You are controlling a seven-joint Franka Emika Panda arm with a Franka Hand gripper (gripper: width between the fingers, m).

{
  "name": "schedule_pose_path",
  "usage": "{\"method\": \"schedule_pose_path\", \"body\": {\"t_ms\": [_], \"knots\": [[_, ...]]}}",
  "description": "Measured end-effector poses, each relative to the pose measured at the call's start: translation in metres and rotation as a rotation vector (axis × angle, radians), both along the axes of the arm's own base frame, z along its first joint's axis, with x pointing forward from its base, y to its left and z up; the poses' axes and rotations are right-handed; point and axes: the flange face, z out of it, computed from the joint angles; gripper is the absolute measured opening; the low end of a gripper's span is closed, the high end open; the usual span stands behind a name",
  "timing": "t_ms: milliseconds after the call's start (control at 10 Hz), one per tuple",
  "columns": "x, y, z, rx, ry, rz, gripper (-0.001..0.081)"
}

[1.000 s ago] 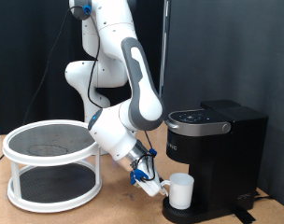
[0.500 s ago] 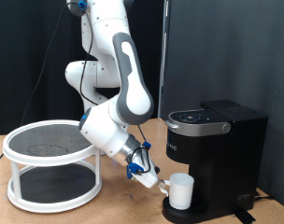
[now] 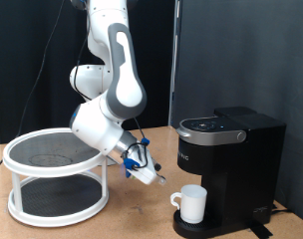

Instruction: Make a cup of coffee with the keurig machine

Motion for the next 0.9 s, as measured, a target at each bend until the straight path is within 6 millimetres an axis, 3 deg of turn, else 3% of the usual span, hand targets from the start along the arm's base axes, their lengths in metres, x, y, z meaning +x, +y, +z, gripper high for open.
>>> {"method": "schedule_pose_path", "body": {"t_ms": [500, 900], "knots": [[-0.018, 0.004, 0.001, 0.082, 0.023, 0.083, 0.0734], [-0.042, 0.002, 0.028, 0.092, -0.009, 0.085, 0.0734]]}}
